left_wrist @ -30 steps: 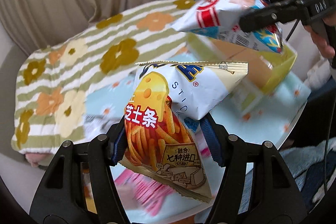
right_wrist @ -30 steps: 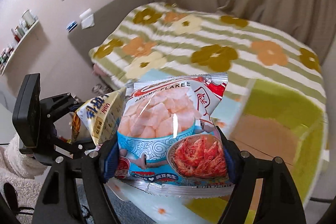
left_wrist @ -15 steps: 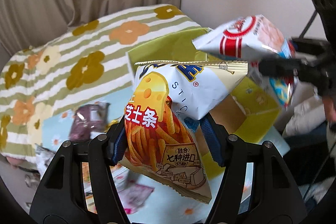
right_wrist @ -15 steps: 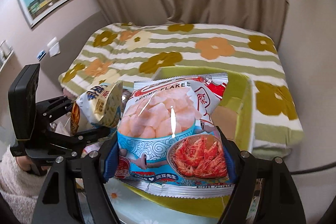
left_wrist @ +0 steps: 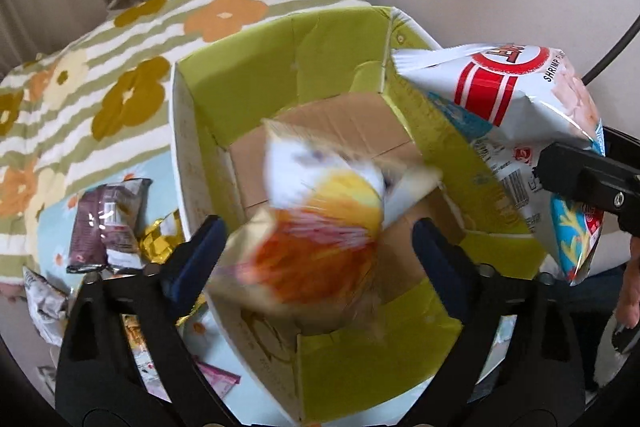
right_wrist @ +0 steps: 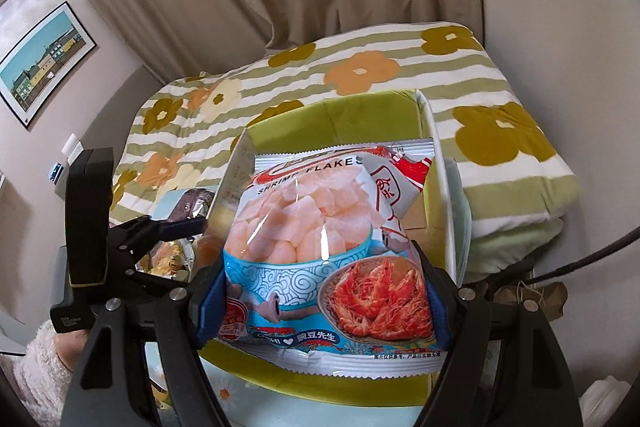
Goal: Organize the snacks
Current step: 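Lift both bags and carry them over the cardboard box, then open the left tool dropping the cheese-stick bag while the right tool releases the shrimp bag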
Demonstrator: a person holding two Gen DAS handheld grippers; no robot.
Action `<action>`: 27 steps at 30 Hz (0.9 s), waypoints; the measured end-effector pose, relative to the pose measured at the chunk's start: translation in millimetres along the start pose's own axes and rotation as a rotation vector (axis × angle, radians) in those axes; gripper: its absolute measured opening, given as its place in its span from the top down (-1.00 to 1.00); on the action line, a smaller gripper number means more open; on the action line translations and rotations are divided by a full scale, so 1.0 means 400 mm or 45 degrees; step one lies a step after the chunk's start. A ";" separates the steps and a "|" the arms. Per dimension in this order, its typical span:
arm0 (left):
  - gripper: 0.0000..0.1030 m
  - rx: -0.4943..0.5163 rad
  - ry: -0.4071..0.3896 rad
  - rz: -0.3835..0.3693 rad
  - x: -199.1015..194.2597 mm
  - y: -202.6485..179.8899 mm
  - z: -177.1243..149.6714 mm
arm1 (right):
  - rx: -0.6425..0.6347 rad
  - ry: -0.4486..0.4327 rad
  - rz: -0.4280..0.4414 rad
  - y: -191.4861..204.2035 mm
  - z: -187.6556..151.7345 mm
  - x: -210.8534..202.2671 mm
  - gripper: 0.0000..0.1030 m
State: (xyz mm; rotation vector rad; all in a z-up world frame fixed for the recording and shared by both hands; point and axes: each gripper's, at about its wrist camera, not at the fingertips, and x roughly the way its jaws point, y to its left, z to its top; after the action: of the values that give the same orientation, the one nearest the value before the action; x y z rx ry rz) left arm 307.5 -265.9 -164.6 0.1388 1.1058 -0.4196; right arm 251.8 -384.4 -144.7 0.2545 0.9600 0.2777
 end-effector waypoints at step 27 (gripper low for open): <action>-0.83 -0.176 -0.119 0.038 -0.152 0.119 -0.155 | -0.030 -0.037 -0.160 0.035 -0.107 0.045 -0.91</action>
State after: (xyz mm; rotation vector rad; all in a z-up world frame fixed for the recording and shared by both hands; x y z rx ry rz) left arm 251.5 -187.4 -143.0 0.0134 1.0362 -0.3188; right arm 224.2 -361.4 -177.3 0.1753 0.9392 0.1697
